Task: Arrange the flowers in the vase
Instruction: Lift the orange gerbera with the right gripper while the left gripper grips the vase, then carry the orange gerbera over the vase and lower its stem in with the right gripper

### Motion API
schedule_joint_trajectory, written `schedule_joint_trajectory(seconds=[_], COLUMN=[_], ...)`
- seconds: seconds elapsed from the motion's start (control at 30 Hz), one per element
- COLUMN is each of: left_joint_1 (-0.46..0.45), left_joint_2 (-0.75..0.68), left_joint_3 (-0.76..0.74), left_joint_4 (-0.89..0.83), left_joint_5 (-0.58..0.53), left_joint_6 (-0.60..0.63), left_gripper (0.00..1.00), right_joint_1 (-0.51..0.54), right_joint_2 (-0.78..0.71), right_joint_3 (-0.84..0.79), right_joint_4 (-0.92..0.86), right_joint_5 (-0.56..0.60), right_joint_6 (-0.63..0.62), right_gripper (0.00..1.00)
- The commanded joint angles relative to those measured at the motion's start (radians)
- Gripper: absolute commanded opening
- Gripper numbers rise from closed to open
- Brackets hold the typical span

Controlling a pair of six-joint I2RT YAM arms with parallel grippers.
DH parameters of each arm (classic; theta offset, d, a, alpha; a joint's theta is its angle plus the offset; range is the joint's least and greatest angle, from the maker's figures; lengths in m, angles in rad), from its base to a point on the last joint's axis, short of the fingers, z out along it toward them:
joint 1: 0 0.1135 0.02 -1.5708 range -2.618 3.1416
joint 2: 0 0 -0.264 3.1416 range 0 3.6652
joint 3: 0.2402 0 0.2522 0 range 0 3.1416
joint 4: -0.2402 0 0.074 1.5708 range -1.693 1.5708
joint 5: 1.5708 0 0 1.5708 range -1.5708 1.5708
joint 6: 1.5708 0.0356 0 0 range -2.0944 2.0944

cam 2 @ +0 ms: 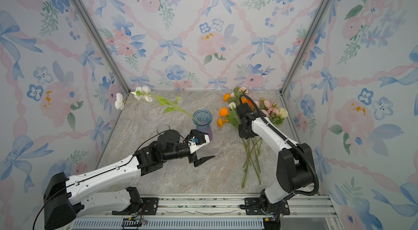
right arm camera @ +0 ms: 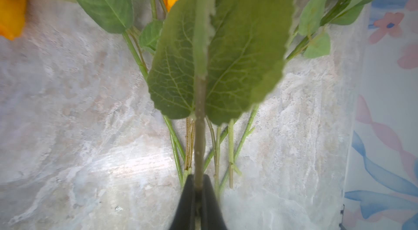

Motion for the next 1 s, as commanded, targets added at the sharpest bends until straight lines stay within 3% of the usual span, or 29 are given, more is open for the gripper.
schedule_joint_trajectory(seconds=[0.0,0.17,0.27,0.53,0.77,0.97], left_joint_1=[0.034,0.135,0.186,0.229,0.231,0.235], left_joint_2=[-0.069,-0.139,-0.172,-0.214,-0.216,-0.225], left_joint_3=[-0.005,-0.001,-0.004,-0.014,-0.011,-0.011], left_joint_4=[-0.008,-0.006,-0.006,-0.002,0.0,0.0], left_joint_5=[-0.007,0.05,0.045,0.014,0.03,0.034], left_joint_6=[0.03,0.027,0.034,0.044,0.039,0.038], left_gripper=[0.98,0.98,0.98,0.98,0.98,0.98], right_joint_1=[-0.028,-0.079,-0.079,-0.032,0.036,0.105], right_joint_2=[-0.096,-0.205,-0.223,-0.219,-0.211,-0.163], right_joint_3=[0.071,0.12,0.2,0.386,0.407,0.4], right_joint_4=[-0.042,0.093,0.179,0.422,0.607,0.736], right_joint_5=[-0.074,-0.336,-0.379,-0.296,-0.211,-0.13], right_joint_6=[0.004,0.074,0.117,0.177,0.194,0.137], right_gripper=[0.0,0.0,0.0,0.0,0.0,0.0])
